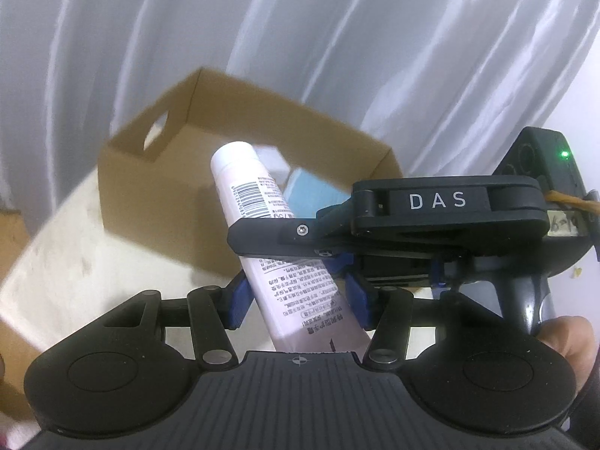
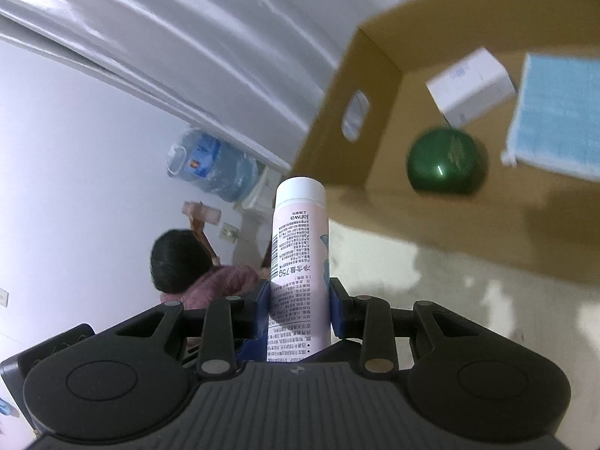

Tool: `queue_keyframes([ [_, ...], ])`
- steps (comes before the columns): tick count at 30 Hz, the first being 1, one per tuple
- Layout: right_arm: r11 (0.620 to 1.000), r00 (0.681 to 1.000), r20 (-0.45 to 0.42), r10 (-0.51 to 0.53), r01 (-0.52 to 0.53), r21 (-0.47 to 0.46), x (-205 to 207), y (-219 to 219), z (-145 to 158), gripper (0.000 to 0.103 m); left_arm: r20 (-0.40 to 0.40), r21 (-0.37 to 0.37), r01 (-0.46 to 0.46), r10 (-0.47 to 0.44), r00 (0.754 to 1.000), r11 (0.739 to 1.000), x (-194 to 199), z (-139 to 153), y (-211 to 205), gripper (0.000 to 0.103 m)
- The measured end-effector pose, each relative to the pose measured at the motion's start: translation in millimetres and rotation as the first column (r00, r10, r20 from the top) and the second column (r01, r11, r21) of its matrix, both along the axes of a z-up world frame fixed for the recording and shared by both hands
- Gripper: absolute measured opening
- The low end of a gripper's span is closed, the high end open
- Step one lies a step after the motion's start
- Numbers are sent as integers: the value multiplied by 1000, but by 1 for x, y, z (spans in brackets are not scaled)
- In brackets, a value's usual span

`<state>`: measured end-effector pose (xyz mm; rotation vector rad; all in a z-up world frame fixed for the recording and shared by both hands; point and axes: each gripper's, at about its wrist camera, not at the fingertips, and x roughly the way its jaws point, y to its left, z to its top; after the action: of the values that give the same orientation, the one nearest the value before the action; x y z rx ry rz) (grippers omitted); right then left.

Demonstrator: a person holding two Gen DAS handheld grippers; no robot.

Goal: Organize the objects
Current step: 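Lift the tube with the right gripper and carry it over the cardboard box, then lower the tube into the box beside the green jar and open the right gripper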

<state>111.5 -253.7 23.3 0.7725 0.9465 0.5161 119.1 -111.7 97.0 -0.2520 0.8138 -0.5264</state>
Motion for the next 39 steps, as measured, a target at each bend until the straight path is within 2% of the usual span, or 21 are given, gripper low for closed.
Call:
queue_keyframes([
  [5, 1000, 999, 29, -16, 16, -4, 32, -5, 22, 36, 3, -12, 16, -16, 1000, 1000, 49, 15, -10, 53],
  [10, 999, 999, 0, -53, 53, 10, 80, -17, 25, 36, -32, -8, 51, -51, 998, 999, 104, 19, -19, 53],
  [18, 991, 983, -134, -123, 129, 40, 164, -42, -10, 36, -137, 40, 104, -97, 986, 994, 199, -2, -35, 53],
  [24, 981, 956, -240, -170, 188, 54, 217, -50, -51, 36, -208, 119, 133, -106, 972, 984, 259, -30, -45, 53],
  [29, 977, 941, -266, -209, 212, -17, 246, -41, -78, 36, -223, 214, 130, -81, 971, 968, 282, -43, -51, 57],
  [31, 973, 933, -278, -229, 221, -59, 251, -38, -89, 36, -219, 217, 130, -81, 972, 967, 283, -45, -49, 60],
  [33, 975, 933, -285, -221, 217, -48, 253, -37, -96, 36, -216, 219, 131, -83, 973, 967, 282, -45, -48, 63],
  [35, 976, 934, -281, -220, 212, -58, 253, -35, -96, 36, -211, 226, 131, -83, 974, 965, 290, -46, -46, 65],
  [39, 976, 942, -255, -218, 207, -71, 247, -34, -86, 37, -202, 212, 105, -62, 977, 972, 281, -38, -40, 68],
])
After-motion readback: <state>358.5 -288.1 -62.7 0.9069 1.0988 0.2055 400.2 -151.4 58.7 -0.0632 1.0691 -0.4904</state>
